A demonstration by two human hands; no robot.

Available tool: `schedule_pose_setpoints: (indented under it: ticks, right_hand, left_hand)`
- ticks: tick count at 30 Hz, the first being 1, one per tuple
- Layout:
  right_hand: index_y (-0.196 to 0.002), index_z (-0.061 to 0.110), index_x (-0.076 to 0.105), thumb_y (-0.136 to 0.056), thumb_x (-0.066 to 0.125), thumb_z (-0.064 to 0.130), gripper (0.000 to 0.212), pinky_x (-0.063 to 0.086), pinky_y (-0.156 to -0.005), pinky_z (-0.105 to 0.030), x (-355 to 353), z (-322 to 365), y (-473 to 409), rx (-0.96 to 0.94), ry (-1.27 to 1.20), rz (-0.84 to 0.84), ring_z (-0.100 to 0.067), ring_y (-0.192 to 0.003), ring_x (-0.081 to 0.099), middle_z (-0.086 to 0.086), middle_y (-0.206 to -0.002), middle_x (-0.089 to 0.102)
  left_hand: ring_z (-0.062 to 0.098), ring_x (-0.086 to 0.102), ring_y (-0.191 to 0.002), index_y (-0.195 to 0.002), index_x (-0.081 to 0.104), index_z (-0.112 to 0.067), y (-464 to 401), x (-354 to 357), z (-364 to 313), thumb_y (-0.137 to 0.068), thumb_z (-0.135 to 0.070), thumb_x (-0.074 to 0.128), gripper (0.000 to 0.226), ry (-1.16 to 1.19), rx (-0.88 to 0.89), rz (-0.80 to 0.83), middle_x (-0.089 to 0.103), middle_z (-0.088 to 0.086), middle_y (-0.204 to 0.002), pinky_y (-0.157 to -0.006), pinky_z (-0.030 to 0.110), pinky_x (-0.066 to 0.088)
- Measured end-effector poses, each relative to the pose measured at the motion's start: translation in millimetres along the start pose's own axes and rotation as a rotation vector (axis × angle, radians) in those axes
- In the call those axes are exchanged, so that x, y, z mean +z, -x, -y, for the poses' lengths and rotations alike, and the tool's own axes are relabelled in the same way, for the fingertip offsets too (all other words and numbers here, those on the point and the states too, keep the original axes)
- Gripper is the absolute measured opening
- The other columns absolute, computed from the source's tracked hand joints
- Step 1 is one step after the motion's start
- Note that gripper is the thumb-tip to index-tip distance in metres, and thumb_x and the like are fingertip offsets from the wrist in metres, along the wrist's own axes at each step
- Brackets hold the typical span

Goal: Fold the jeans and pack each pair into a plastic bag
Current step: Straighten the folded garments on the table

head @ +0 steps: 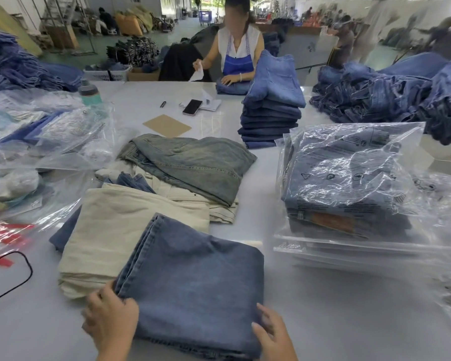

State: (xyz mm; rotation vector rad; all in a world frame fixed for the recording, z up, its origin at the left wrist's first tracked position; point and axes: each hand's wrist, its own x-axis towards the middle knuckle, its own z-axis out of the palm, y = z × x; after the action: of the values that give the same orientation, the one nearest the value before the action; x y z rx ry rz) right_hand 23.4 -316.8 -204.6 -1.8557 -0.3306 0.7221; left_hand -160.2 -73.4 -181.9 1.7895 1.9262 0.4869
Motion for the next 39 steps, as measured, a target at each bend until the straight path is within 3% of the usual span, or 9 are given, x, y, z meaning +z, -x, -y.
schedule_pose_setpoints:
  ticks: [4, 14, 19, 22, 25, 28, 31, 34, 39]
  right_hand:
    - [-0.111, -0.002, 0.058, -0.087, 0.066, 0.009, 0.027, 0.055, -0.065, -0.035, 5.1, 25.2, -26.6, 0.492, -0.474, 0.031, -0.028, -0.071, 0.065, -0.018, -0.088, 0.068]
    - [-0.092, -0.014, 0.066, -0.070, 0.071, -0.007, 0.024, 0.049, -0.044, -0.020, -62.0, 50.3, -47.7, 0.374, -0.351, -0.061, -0.018, -0.051, 0.064, -0.012, -0.063, 0.069]
    - [-0.138, 0.003, 0.039, -0.084, 0.068, 0.025, 0.065, 0.044, -0.090, -0.030, -116.0, 26.4, -52.7, 0.309, 0.558, -0.231, -0.028, -0.112, 0.054, -0.017, -0.132, 0.052]
    - [-0.142, 0.027, 0.041, -0.071, 0.071, 0.051, 0.081, 0.039, -0.104, -0.039, -96.3, 19.6, -43.6, -0.160, 1.059, -0.198, -0.026, -0.129, 0.042, -0.008, -0.144, 0.042]
    - [-0.116, 0.033, 0.067, -0.048, 0.072, 0.064, 0.074, 0.020, -0.110, -0.054, -69.9, 7.6, -33.1, -0.455, 1.247, -0.165, -0.029, -0.145, 0.010, -0.012, -0.152, 0.031]
    - [-0.115, 0.037, 0.067, -0.056, 0.057, 0.067, 0.067, -0.010, -0.113, -0.046, -64.3, 0.2, -28.3, -0.367, 1.249, -0.036, -0.021, -0.145, -0.017, -0.006, -0.158, 0.017]
    - [-0.145, 0.042, 0.029, -0.084, 0.041, 0.063, 0.065, -0.013, -0.112, -0.049, -71.3, 1.7, -41.0, -0.193, 1.172, 0.120, -0.018, -0.145, -0.017, -0.005, -0.159, 0.011]
    - [-0.150, 0.035, 0.020, -0.095, 0.042, 0.047, 0.060, -0.006, -0.117, -0.041, -94.2, -2.5, -56.6, -0.133, 0.939, 0.298, -0.015, -0.147, -0.005, 0.003, -0.160, -0.004]
    - [-0.115, 0.012, 0.067, -0.095, 0.053, 0.013, 0.025, 0.033, -0.085, -0.002, -171.3, 7.2, -64.2, -0.042, 0.491, 0.069, -0.016, -0.117, 0.057, -0.003, -0.122, 0.064]
  left_hand:
    - [0.043, 0.045, -0.117, -0.130, 0.050, 0.002, -33.7, -9.3, -5.9, -0.081, -0.032, 0.073, 0.064, 0.000, 0.077, 0.146, 0.050, 0.028, -0.125, -0.097, 0.051, 0.039]
    - [0.021, 0.063, -0.079, -0.080, 0.062, -0.015, 7.2, -3.5, -26.5, -0.086, -0.011, 0.069, 0.010, 0.437, 0.143, 0.463, 0.069, -0.003, -0.076, -0.061, 0.022, 0.048]
    - [0.038, 0.042, -0.130, -0.129, 0.045, 0.007, 58.4, 51.3, -47.2, -0.098, -0.007, 0.049, 0.034, 0.091, 0.165, 0.501, 0.048, 0.027, -0.135, -0.106, 0.035, 0.034]
    - [0.054, 0.048, -0.115, -0.127, 0.051, 0.013, 85.3, 69.2, -60.5, -0.071, -0.008, 0.078, 0.066, 0.034, 0.348, 0.260, 0.046, 0.041, -0.127, -0.094, 0.057, 0.041]
    - [0.019, 0.013, -0.147, -0.140, 0.034, -0.027, 117.1, 66.5, -68.1, -0.093, -0.052, 0.036, 0.053, -0.097, 0.835, 0.324, 0.023, 0.010, -0.156, -0.116, 0.043, 0.017]
    - [-0.003, -0.020, -0.141, -0.142, 0.020, -0.044, 123.4, 67.1, -71.1, -0.091, -0.067, -0.003, 0.060, -0.150, 0.875, 0.448, -0.010, -0.013, -0.158, -0.114, 0.025, -0.011]
    - [-0.001, -0.015, -0.144, -0.147, -0.007, -0.049, 122.1, 87.7, -65.9, -0.081, -0.074, -0.008, 0.071, -0.351, 0.822, 0.351, 0.006, -0.005, -0.161, -0.116, 0.035, -0.010]
    - [0.014, -0.004, -0.148, -0.151, 0.008, -0.036, 125.8, 99.0, -85.7, -0.083, -0.065, 0.020, 0.075, -0.602, 0.637, 0.396, -0.006, 0.001, -0.161, -0.119, 0.049, -0.002]
    - [0.017, 0.005, -0.148, -0.149, 0.021, -0.031, 172.3, 122.7, -128.3, -0.095, -0.051, 0.035, 0.060, -0.400, 0.872, 0.437, 0.005, 0.001, -0.161, -0.119, 0.035, 0.007]
